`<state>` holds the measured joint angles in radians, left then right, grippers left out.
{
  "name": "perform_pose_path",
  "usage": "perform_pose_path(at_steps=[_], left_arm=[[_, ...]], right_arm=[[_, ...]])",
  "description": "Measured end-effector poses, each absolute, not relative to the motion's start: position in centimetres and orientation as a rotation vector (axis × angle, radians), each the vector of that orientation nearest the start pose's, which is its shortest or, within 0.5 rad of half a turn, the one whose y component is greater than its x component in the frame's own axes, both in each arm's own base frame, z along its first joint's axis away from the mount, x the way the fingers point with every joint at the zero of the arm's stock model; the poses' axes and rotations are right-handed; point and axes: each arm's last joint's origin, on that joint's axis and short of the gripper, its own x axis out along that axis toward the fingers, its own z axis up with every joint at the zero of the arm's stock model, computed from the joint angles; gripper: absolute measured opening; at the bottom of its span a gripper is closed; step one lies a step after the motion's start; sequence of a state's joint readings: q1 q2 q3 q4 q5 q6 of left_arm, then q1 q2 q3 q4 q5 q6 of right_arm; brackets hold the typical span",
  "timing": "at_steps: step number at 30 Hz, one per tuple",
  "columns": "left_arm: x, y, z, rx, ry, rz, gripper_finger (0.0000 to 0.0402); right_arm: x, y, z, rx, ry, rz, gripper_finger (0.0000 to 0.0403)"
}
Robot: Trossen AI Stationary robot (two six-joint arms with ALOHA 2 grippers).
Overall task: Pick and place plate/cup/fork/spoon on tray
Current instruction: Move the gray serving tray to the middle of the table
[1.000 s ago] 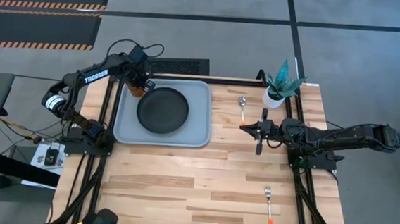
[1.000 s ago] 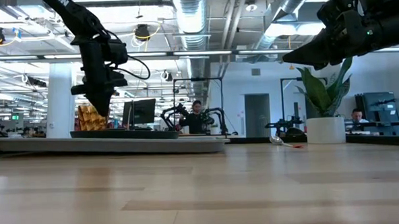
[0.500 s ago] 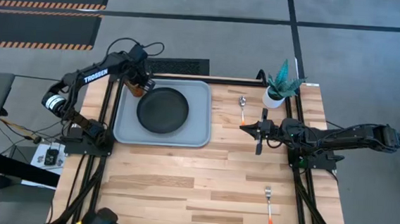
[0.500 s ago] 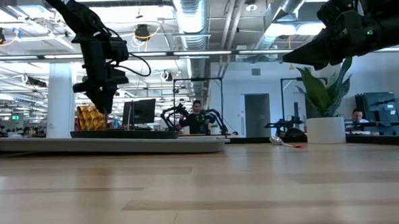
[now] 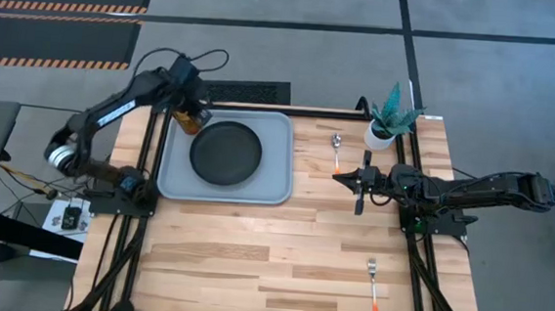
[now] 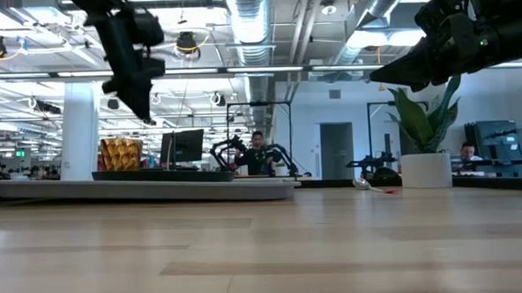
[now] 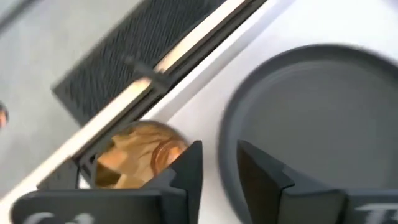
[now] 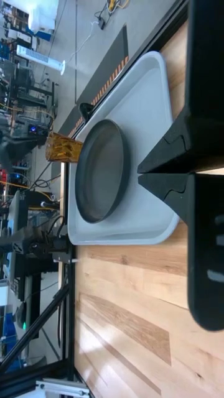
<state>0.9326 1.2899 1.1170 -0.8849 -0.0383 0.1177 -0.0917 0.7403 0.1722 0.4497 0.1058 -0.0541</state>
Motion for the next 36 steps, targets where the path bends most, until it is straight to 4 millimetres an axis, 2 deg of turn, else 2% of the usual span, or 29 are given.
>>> perform_pose_path(at_steps=[4,8,12,15,19,24,32,36], left_arm=[[14.8,15.3,30.0,-0.253,0.883,0.726,0.0041],[15.0,10.4,29.4,-0.173,0.683,0.6,0.0008],[14.8,6.4,28.3,-0.123,0.467,0.482,0.0003],[14.6,4.3,27.5,-0.084,0.338,0.439,0.0004],[14.2,2.6,26.6,-0.049,0.221,0.429,0.0001],[14.3,1.5,25.3,-0.034,0.165,0.381,0.0],[14.6,1.2,24.2,-0.031,0.129,0.412,0.0],[14.6,1.2,24.2,-0.032,0.129,0.413,0.0]], right_arm=[[15.9,-1.8,18.9,-0.058,0.125,-0.194,0.0012],[16.0,-1.6,18.8,-0.058,0.135,-0.183,0.0012],[17.0,-1.0,19.2,-0.06,0.177,-0.145,0.0012],[18.3,-0.5,19.8,-0.074,0.238,-0.137,0.0013],[20.5,-0.1,20.1,-0.1,0.316,-0.101,0.0033],[23.8,0.2,19.9,-0.133,0.415,-0.057,0.0084],[29.4,0.2,18.3,-0.187,0.634,-0.029,0.0185],[31.8,0.1,17.3,-0.234,0.741,-0.007,0.021]])
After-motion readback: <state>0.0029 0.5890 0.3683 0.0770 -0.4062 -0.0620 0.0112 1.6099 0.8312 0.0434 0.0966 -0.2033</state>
